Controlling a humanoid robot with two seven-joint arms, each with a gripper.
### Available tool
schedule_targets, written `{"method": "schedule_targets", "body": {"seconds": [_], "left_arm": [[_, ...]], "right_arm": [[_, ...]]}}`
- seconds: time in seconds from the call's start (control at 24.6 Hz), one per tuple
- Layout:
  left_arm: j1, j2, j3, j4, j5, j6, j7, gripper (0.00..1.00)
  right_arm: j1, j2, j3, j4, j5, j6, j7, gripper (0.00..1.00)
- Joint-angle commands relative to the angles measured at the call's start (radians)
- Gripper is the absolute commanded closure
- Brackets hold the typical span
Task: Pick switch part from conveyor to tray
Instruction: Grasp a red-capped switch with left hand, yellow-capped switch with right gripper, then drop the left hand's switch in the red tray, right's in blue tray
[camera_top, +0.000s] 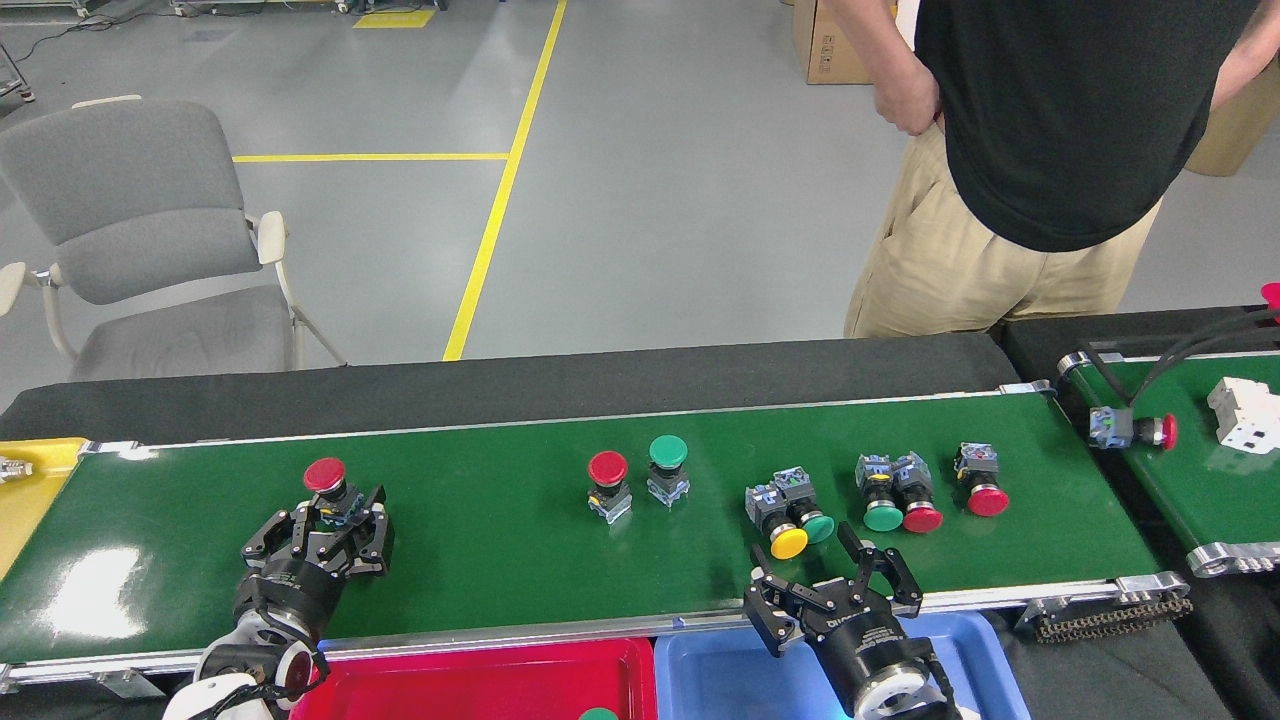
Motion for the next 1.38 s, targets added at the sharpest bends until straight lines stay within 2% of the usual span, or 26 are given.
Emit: {"method": "schedule_targets", "body": {"seconds": [0.0, 0.12, 0.16, 0.28, 0.33, 0.37, 0.45, 0.49, 0.61, 0.69, 0.77, 0.89, 1.06, 1.34], "left_arm": [[0.004, 0.01, -0.01, -0.026, 0.019, -0.031, 0.025, 1.0], [0.066, 0.005, -0.044, -0.15, 0.02, -0.092, 0.026, 1.0], [0.112, 0.005, -0.069, -0.231, 0.023, -0.146, 0.026, 1.0], [0.267, 0.007, -0.098, -0.451, 0.031, -0.384, 0.019, 0.92], [0.324, -0.003, -0.099, -0.507, 0.037, -0.463, 0.016, 0.84], [0.356, -0.009, -0.099, -0.533, 0.042, -0.483, 0.014, 0.71], [0.381, -0.024, -0.102, -0.543, 0.033, -0.483, 0.014, 0.1], [0.379, -0.036, -0.102, -0.544, 0.034, -0.447, 0.016, 0.0], [0.378, -0.038, -0.088, -0.541, 0.036, -0.407, 0.016, 0.0], [0.381, -0.038, -0.072, -0.543, 0.037, -0.407, 0.019, 0.0], [0.393, -0.038, -0.033, -0.541, 0.037, -0.402, 0.019, 0.0], [0.412, -0.039, 0.063, -0.54, 0.036, -0.322, 0.019, 0.0], [0.427, -0.03, 0.181, -0.493, 0.033, -0.088, 0.019, 0.0], [0.494, -0.021, 0.226, -0.489, 0.036, -0.078, 0.02, 0.0]], "right_arm": [[-0.022, 0.002, 0.001, 0.01, 0.001, 0.015, 0.0, 0.0], [-0.041, 0.0, 0.001, 0.03, 0.001, 0.03, 0.0, 0.0], [-0.044, -0.003, 0.001, 0.033, 0.001, 0.038, 0.0, 0.0], [-0.068, -0.003, 0.001, 0.059, 0.001, 0.044, 0.0, 0.0], [-0.09, 0.003, 0.001, 0.077, 0.001, 0.046, 0.0, 0.0], [-0.111, 0.008, 0.001, 0.091, 0.003, 0.046, 0.002, 0.0], [-0.164, 0.025, 0.01, 0.136, 0.013, 0.056, 0.003, 0.02], [-0.185, 0.031, 0.026, 0.159, 0.029, 0.075, 0.005, 0.05], [-0.225, 0.023, 0.087, 0.194, 0.05, 0.093, 0.025, 0.32], [-0.225, 0.019, 0.109, 0.196, 0.05, 0.093, 0.048, 0.39], [-0.223, 0.016, 0.118, 0.196, 0.052, 0.092, 0.058, 0.64], [-0.222, 0.014, 0.121, 0.194, 0.05, 0.089, 0.06, 0.86], [-0.217, 0.014, 0.121, 0.188, 0.047, 0.069, 0.057, 0.93], [-0.214, 0.014, 0.144, 0.182, 0.049, 0.061, 0.051, 0.94]]}}
